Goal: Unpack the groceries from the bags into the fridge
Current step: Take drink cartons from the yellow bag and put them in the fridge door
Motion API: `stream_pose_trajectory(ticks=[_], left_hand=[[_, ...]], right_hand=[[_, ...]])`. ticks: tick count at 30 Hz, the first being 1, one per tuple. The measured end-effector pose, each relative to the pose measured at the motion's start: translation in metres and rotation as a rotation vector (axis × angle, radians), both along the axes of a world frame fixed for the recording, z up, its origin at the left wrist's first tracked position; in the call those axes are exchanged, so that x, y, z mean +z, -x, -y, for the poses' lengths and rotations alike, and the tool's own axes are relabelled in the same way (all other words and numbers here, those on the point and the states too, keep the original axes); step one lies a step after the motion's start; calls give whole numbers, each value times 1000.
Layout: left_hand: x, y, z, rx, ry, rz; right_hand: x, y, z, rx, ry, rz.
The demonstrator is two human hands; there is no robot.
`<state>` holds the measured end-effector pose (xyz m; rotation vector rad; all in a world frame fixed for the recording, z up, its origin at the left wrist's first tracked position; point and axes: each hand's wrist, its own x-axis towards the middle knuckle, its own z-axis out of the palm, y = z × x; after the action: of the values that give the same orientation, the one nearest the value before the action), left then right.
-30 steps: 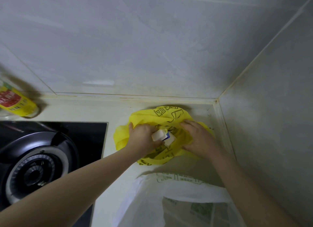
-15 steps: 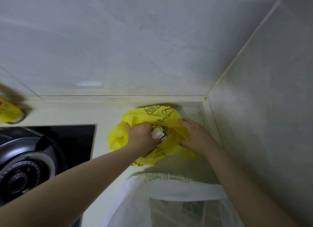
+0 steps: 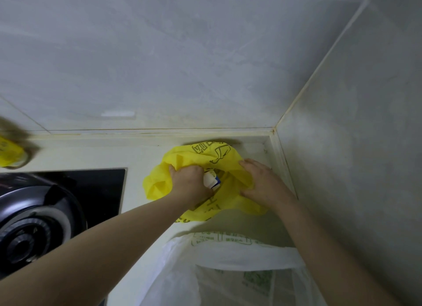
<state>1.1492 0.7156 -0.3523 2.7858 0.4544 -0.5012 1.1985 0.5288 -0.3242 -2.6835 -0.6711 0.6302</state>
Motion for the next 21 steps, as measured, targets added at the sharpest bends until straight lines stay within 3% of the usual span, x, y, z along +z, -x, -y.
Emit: stream_pose_trajectory(ticks=[5,11,17,21], left_hand=[[4,7,-16,19,104,50],[29,28,-44,104,304,256],[31,21,-80,108,354,274],[34,8,-96,106,344,266]], right_hand=[[6,1,-1,-1,-44,23],[16,2,-17,85,-231,190],[2,-6,-45,303,-80,173],[-2,-26,-61,319,22,240]])
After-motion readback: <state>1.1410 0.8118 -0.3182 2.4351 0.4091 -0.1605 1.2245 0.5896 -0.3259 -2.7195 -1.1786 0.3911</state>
